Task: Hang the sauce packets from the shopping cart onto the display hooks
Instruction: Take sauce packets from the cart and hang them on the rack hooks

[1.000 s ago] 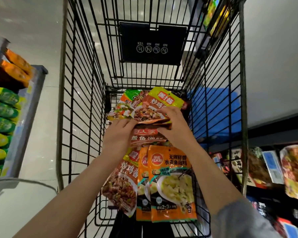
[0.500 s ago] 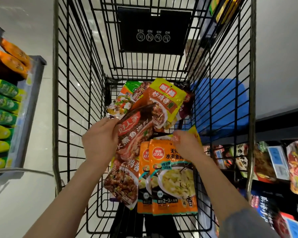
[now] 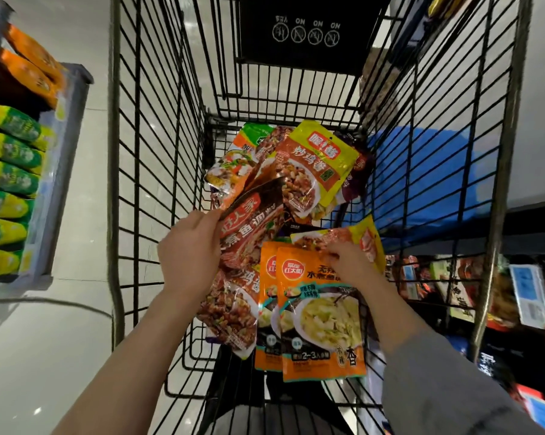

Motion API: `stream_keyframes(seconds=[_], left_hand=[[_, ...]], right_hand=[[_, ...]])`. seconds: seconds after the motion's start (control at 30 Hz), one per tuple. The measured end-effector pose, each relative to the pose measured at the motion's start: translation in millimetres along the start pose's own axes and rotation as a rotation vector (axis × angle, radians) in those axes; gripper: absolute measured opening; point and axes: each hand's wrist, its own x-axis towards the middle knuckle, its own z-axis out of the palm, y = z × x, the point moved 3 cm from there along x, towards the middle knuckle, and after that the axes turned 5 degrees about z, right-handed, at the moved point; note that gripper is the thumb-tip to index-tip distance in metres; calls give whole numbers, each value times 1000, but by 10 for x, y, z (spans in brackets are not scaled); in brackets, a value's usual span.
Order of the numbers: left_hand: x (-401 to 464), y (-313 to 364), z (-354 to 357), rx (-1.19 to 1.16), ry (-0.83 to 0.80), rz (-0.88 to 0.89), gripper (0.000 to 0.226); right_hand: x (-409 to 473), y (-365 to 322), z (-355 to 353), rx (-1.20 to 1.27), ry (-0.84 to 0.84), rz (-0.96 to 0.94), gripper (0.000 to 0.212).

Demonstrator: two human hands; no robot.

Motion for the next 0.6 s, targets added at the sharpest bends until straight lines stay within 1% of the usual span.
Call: stream_keyframes(seconds=[0.07,0.2,0.27,0.33,0.37,0.47,0.5,0.6], left_hand=[[-10,11,-12,-1,7,14,22],[-12,16,-14,-27,11,23,22],[-13,26,-17,-56,14,20,22],[-19,29,-18,-68,16,18,21],[-21,30,-18,-67,17,20,20],[-27,30,-7,-54,16,26,18],[-31,28,-3,-51,14,29,17],[-47,24,3,-49,4,35,17]], right_hand=[[-56,-33,-76,-2,13,-2,30],[-209,-142,-202,-142,75,-56,24],[-297,-168,-231,-227,149,-60,36],[-372,-141,-220,-279,206,-44,41],[-400,-121,-211,-270,209,-42,40],[-435,-77,-177,-142,114,-63,23],[-434,-69,-170,-114,98,-63,21],[-441,-52,-188,-43,120,-9,26]])
